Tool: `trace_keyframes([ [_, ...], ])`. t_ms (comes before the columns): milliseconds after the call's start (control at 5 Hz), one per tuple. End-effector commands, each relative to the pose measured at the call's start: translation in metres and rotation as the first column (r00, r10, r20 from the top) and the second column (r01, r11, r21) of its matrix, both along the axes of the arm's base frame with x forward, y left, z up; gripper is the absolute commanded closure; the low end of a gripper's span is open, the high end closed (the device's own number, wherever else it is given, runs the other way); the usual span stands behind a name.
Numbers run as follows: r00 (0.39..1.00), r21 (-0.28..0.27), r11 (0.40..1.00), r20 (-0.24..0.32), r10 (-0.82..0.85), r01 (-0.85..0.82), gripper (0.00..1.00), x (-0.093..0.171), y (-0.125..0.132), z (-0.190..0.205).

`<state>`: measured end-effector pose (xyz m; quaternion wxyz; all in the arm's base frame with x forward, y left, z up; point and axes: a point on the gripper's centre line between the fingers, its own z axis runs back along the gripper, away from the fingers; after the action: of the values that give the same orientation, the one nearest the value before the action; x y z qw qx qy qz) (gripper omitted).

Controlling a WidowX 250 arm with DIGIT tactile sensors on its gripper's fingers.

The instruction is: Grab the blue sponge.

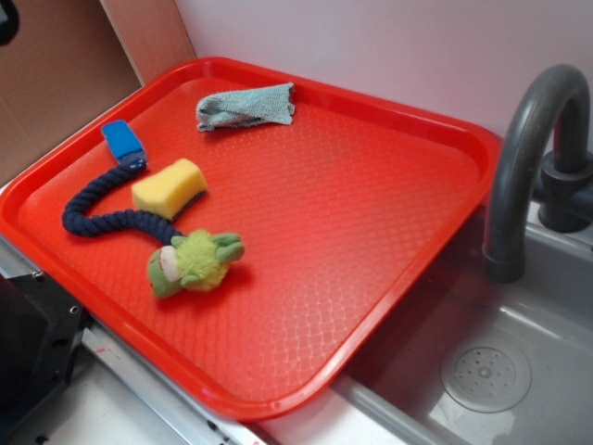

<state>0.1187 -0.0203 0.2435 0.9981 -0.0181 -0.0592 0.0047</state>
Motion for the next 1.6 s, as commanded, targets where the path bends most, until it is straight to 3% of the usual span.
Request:
trace_keyframes([
  [0,1.0,0.0,1.0,0.0,0.0,0.0,0.0,0.0,0.0,0.0],
  [200,0.969,-0.096,0.965,0.023,0.247,-0.244,0.0,0.017,0.027,-0.001],
  [400,0.874,-0.097,0.877,0.083,0.478,-0.471,0.0,0.037,0.059,-0.007],
  [600,0.72,-0.083,0.738,0.172,0.672,-0.669,0.0,0.045,0.088,-0.022],
  [800,0.522,-0.079,0.554,0.246,0.817,-0.829,0.0,0.054,0.119,-0.05],
  [1000,0.397,-0.051,0.425,0.272,0.877,-0.904,0.0,0.065,0.139,-0.075],
  [1200,0.361,-0.052,0.39,0.282,0.889,-0.919,0.0,0.076,0.153,-0.092],
  [1400,0.362,0.001,0.379,0.297,0.884,-0.925,0.0,0.089,0.161,-0.119],
])
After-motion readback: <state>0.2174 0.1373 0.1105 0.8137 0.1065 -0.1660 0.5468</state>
